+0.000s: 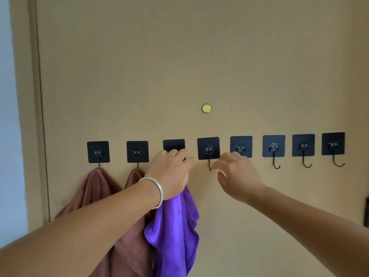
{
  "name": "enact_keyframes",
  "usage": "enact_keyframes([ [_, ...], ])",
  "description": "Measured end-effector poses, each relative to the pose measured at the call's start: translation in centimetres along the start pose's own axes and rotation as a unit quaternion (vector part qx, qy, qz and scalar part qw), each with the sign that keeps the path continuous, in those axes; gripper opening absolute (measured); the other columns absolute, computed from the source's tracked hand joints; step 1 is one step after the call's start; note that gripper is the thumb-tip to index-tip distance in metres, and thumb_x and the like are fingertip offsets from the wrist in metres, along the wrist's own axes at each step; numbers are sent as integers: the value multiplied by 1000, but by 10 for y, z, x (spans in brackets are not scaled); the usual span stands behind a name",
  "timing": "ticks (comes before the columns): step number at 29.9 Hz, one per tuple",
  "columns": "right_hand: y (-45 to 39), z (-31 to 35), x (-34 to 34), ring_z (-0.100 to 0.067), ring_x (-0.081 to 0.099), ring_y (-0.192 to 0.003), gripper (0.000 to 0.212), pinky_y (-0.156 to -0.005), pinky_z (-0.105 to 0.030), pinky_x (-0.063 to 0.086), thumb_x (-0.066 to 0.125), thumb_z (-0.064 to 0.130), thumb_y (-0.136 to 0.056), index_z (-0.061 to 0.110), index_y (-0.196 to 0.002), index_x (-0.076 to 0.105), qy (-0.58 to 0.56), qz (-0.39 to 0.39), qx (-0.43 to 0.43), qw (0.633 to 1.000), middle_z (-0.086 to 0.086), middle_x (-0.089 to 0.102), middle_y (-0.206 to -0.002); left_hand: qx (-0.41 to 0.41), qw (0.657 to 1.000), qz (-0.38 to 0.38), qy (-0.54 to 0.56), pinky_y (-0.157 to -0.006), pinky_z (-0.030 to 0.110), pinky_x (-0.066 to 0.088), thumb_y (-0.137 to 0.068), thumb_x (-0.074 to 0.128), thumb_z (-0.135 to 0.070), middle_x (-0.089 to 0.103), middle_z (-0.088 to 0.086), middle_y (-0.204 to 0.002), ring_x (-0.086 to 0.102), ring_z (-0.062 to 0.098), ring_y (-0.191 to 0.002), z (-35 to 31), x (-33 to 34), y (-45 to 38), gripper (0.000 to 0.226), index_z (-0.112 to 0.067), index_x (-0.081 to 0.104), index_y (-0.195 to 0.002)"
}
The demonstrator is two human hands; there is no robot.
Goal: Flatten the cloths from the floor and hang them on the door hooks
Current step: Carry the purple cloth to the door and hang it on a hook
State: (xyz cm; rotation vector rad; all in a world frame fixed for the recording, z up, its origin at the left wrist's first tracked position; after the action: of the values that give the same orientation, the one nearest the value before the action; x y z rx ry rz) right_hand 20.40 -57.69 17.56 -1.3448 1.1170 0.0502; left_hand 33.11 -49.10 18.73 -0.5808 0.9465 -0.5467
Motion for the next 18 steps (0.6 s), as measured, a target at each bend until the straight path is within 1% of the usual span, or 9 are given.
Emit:
enact_keyframes([
  [2, 11, -30, -8, -19, 49, -110, 31, -88, -33, 39, 54, 20, -90, 28, -117, 65, 27, -7, 30, 999, 6, 58, -117, 14, 999, -31, 24, -89, 37, 35, -89, 43, -35, 50, 1, -125, 48, 24, -111, -21, 0, -15, 45, -20, 45, -131],
  [3, 17, -43, -12, -19, 48, -113, 31, -92, -33, 37, 56, 21, -89, 29, -118, 64, 40, -6, 44, 998, 6, 57, -119, 18, 998, -40, 37, -98, 39, 32, -90, 43, -40, 45, 2, -135, 42, 24, -123, -32, 1, -23, 53, -20, 38, -140],
  [4, 24, -56, -16, -19, 47, -116, 32, -95, -33, 35, 57, 23, -89, 29, -119, 63, 53, -5, 57, 997, 6, 56, -120, 20, 998, -44, 47, -107, 41, 27, -92, 42, -43, 38, 3, -145, 33, 24, -133, -43, 2, -30, 59, -21, 31, -145],
  [6, 36, -78, -25, -19, 45, -119, 34, -101, -34, 33, 59, 26, -88, 29, -122, 61, 75, -11, 82, 994, 5, 55, -121, 23, 997, -45, 66, -115, 45, 14, -94, 38, -48, 23, 4, -155, 16, 24, -143, -64, 5, -46, 65, -21, 19, -150],
  [8, 49, -98, -35, -19, 44, -122, 36, -105, -35, 31, 60, 29, -88, 29, -124, 59, 97, -12, 109, 989, 5, 54, -123, 31, 995, -49, 84, -117, 48, 5, -95, 34, -51, 14, 4, -159, 6, 23, -146, -87, 8, -62, 67, -22, 13, -152],
  [10, 61, -116, -43, -19, 42, -124, 38, -106, -35, 31, 59, 30, -88, 29, -125, 57, 113, -10, 141, 983, 5, 52, -126, 46, 992, -57, 105, -117, 49, 1, -95, 32, -52, 13, 5, -159, 3, 24, -146, -108, 11, -75, 67, -22, 11, -152],
  [14, 88, -145, -59, -19, 39, -127, 42, -105, -35, 32, 57, 36, -88, 31, -129, 52, 151, 8, 209, 966, 7, 48, -130, 87, 981, -79, 154, -117, 50, -1, -95, 34, -51, 13, 4, -159, 1, 23, -146, -147, 10, -100, 69, -21, 9, -152],
  [18, 119, -166, -84, -19, 42, -122, 43, -105, -34, 29, 59, 40, -86, 32, -129, 53, 200, 23, 265, 943, 7, 49, -128, 135, 964, -110, 201, -117, 51, -1, -95, 35, -51, 15, 5, -158, 2, 24, -146, -183, 0, -124, 70, -20, 9, -152],
])
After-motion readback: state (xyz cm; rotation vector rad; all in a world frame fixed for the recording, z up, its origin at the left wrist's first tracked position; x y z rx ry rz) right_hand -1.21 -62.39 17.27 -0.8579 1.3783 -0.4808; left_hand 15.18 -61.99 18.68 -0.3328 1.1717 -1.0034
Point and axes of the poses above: each hand's wrist, its own y-axis away from the middle knuckle, its own x-axis out of the palm, z = x × y, the point moved 7 cm from there along -y, towards the middle knuckle
